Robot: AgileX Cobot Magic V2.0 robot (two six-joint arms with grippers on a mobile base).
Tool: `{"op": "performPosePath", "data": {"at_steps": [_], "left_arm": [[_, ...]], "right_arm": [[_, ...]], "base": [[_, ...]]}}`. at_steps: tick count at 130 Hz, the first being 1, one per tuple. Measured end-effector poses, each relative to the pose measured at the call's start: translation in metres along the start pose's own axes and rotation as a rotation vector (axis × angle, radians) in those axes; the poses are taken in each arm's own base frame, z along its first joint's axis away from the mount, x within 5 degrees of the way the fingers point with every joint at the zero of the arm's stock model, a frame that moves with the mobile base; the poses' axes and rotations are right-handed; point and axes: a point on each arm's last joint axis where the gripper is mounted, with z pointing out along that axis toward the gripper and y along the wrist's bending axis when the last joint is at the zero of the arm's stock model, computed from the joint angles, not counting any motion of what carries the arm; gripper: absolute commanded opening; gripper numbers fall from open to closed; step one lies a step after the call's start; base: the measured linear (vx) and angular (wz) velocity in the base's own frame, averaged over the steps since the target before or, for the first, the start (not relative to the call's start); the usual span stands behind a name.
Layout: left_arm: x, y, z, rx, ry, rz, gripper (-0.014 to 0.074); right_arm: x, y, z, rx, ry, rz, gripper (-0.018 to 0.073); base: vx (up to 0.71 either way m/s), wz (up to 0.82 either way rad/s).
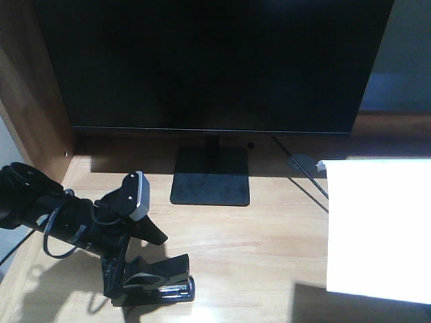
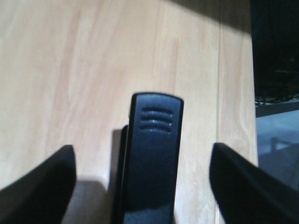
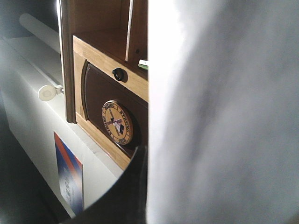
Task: Grab stapler and paper to desk for stapling
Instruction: 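Set the stapler down on the desk beside the monitor stand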
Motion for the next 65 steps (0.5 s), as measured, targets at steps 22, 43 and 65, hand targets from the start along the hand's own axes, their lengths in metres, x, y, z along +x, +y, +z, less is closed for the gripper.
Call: {"op": "performPosePath", "data": {"at_steps": [22, 43, 65], "left_arm": [[-0.015, -0.008, -0.016, -0.034, -0.032, 0.055, 0.0218], [-0.023, -0.013, -0.025, -0.056, -0.050, 0.087, 0.0061], [-0.024, -0.014, -0.027, -0.057, -0.050, 0.093, -0.0008]], "right_arm": [[0.000, 0.000, 0.000, 0.000, 0.000, 0.000, -0.0007], [0.000, 0.000, 0.000, 0.000, 0.000, 0.000, -0.0007], [0.000, 0.000, 0.000, 0.000, 0.000, 0.000, -0.0007]], "base": [[0.00, 0.00], [0.00, 0.00], [0.00, 0.00]]}}
